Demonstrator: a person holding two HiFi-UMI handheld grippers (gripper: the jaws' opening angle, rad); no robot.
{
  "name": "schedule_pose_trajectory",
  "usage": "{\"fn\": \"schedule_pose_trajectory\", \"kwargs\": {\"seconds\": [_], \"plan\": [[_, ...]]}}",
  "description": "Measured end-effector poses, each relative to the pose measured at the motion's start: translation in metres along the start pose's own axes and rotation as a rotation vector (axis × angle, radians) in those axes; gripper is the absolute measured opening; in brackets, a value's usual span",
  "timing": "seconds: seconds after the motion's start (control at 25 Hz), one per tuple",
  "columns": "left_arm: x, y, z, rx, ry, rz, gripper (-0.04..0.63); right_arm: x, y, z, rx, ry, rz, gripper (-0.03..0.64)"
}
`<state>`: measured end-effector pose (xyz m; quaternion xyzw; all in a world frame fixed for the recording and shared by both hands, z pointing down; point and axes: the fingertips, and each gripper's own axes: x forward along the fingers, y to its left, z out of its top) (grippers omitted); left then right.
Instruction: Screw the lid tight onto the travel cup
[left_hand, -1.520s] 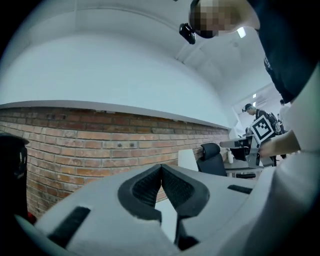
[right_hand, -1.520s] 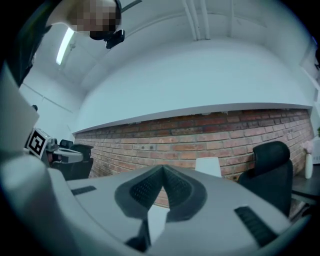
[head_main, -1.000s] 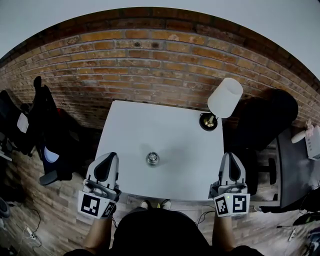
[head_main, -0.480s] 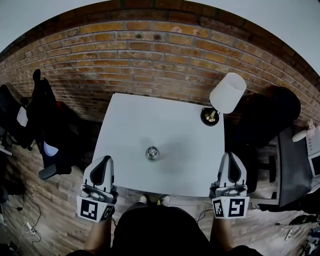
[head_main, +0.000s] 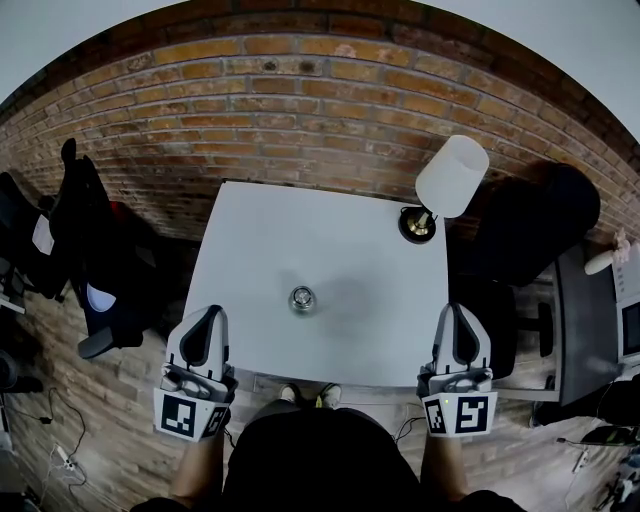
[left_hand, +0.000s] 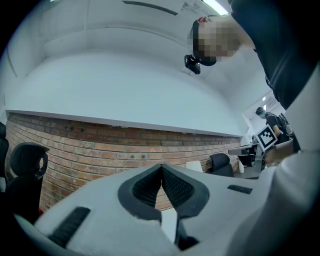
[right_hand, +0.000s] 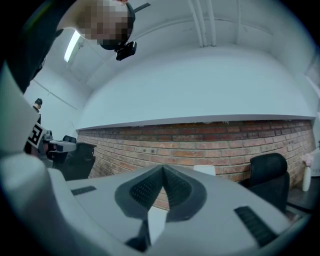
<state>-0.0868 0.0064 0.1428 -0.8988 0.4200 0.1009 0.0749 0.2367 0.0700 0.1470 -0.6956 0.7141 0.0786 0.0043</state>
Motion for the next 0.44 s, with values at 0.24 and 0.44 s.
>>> {"fn": "schedule_pose_trajectory", "kwargs": {"seconds": [0.24,0.44], "plan": [[-0.004,-0.0015,-0.0058,-0.013,0.02,-0.001,0.023,-0.0012,0.0019,0.0005,-0.007,0.001,0.006,0.014],[-0.0063,-0.0025,-0.0092,-0.026,0.022,-0.001,0.023,-0.0008,0.0054,0.0,-0.009,0.004,0.011,0.014]]}}
